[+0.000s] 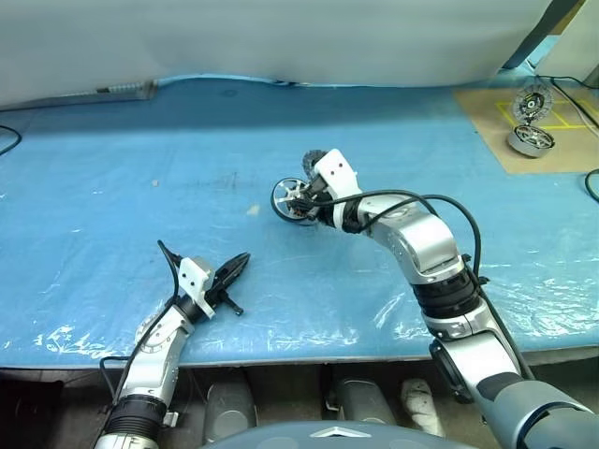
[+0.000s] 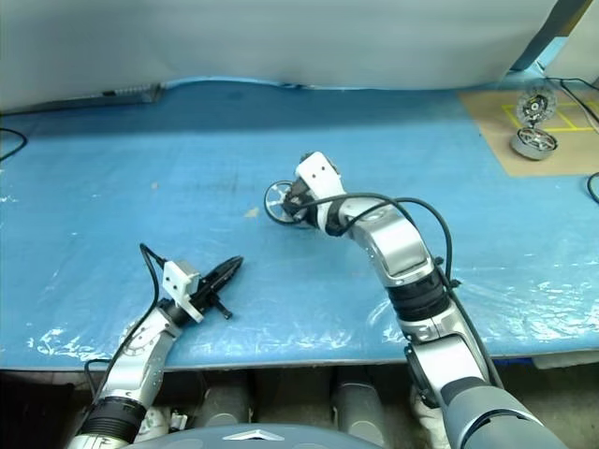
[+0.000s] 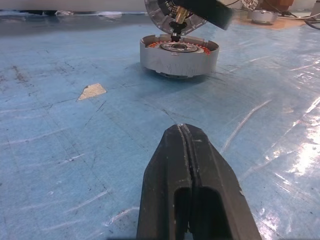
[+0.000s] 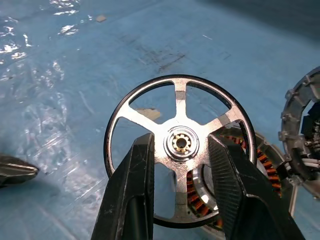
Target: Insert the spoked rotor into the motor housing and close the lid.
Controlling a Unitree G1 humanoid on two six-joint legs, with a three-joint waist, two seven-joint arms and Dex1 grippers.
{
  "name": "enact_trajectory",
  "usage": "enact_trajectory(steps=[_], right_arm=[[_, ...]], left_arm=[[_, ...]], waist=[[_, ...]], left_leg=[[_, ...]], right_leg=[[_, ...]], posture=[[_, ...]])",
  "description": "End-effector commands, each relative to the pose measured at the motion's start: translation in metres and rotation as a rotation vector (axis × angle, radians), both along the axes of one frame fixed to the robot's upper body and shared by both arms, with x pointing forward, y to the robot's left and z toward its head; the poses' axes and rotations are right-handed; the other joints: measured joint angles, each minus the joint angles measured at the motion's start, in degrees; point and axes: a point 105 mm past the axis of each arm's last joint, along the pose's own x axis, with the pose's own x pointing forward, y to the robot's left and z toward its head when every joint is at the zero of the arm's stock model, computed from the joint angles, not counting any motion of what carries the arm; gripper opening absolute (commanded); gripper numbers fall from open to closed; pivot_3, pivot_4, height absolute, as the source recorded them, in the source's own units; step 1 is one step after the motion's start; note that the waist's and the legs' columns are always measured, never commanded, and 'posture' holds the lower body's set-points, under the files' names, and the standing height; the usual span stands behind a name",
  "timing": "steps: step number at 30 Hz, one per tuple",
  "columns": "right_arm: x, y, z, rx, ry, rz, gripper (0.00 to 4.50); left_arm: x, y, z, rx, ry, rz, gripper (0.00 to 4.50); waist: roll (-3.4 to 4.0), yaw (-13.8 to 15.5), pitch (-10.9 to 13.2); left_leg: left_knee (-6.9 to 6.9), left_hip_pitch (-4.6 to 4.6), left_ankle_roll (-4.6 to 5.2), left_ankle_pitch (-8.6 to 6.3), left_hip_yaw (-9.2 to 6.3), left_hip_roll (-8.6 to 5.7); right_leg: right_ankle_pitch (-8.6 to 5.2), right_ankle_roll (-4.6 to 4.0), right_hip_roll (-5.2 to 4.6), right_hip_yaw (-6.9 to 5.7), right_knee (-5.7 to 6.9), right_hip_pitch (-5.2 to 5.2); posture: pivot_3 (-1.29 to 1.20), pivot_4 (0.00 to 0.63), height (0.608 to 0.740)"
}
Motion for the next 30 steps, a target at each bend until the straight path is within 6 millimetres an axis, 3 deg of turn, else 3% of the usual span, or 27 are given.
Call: enact_trajectory(steps=[1,10,30], right_arm=[[0.015,-0.001,0.015,0.019,-0.086,-0.023,1.19],[0.032,-0.012,0.004,-0.02,-0.102,-0.043,1.19],[0.021,-0.022,-0.01,-0.049,-0.06,-0.04,1.19]], left_arm=[[0.001,-0.001,0.001,0.005,0.003,0.007,0.0],[0.006,-0.003,0.016,0.015,-0.044,0.013,0.0],[0.01,-0.01,0.023,0.016,-0.048,-0.007,0.0]], waist=[[0.0,0.0,0.0],[0.0,0.0,0.0],[-0.01,0.0,0.0]], left_leg=[[0.01,-0.01,0.0,0.0,0.0,0.0],[0.04,-0.04,0.0,0.0,-0.01,0.01],[0.06,-0.06,0.01,0.0,-0.01,0.02]], right_leg=[[0.0,0.0,0.0,0.0,0.0,0.0],[0.0,-0.01,0.01,-0.02,0.0,-0.1],[0.0,-0.01,0.01,-0.02,0.0,-0.12]], posture=[[0.0,0.15,0.74],[0.0,0.15,0.74],[0.0,0.15,0.74]])
